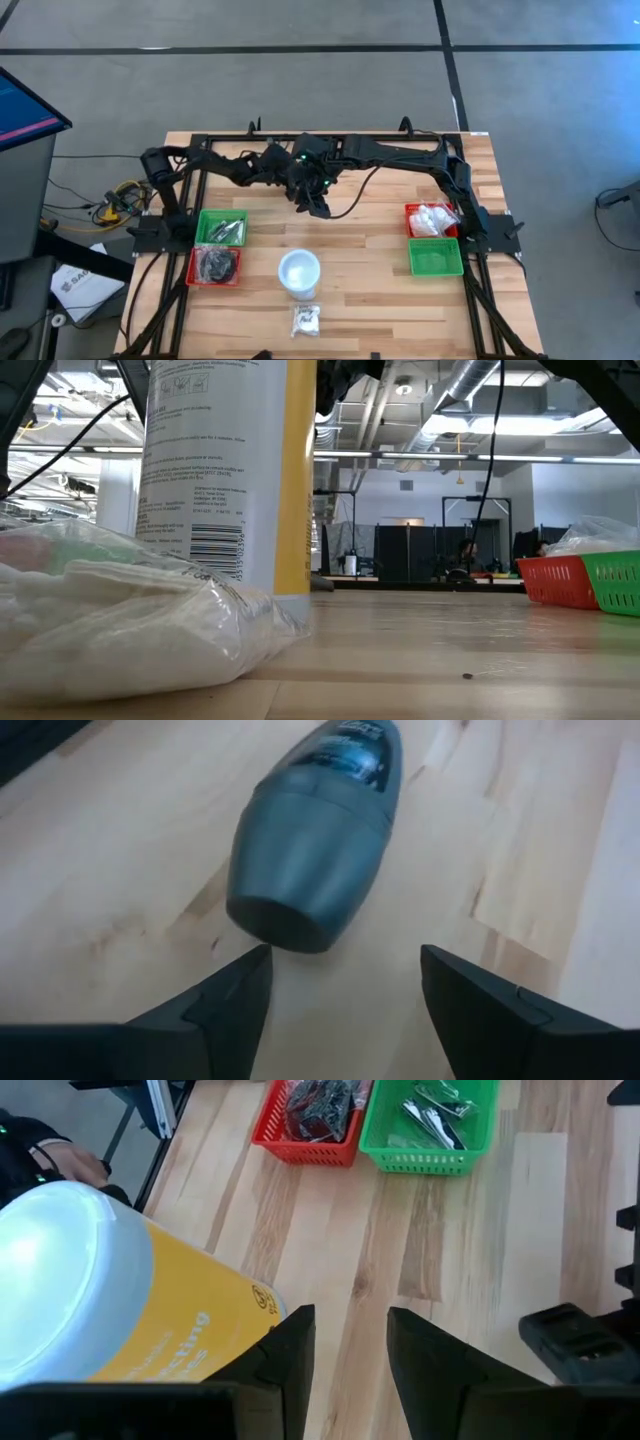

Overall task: Pick & Place Travel size toiletries
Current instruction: Put the bottom gray deodorant into the right green bin

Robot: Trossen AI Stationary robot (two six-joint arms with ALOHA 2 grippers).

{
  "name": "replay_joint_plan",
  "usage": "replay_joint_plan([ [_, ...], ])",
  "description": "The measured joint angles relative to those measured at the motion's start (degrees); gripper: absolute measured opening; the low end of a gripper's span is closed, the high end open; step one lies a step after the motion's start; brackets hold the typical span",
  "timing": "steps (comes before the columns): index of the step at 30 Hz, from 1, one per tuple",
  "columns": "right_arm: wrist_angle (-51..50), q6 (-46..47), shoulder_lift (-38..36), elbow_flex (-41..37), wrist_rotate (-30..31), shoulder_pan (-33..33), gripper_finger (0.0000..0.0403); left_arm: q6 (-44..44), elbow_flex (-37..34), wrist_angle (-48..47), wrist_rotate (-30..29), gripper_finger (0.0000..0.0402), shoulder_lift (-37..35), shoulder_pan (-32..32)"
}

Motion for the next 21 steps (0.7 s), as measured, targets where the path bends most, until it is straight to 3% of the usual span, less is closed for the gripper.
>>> replay_joint_plan([
  [7,-0.53,-0.01,0.0,0.0,0.01,-0.02,0.0118,2.34,-0.04,-0.17,-0.04,0.0225,-2.23,0.0],
  [11,-0.54,0.0,0.0,0.0,-0.01,0.0,0.0118,2.51,-0.02,-0.02,0.13,0.0158,-2.08,0.03],
  [16,-0.84,0.01,0.0,0.0,-0.01,-0.02,0.0118,3.84,-0.72,-0.22,1.3,0.002,-1.62,0.04],
  [21,-7.7,3.39,-0.93,0.85,0.89,0.02,0.0117,3.52,-2.03,-0.15,0.97,0.0007,-2.33,0.08],
])
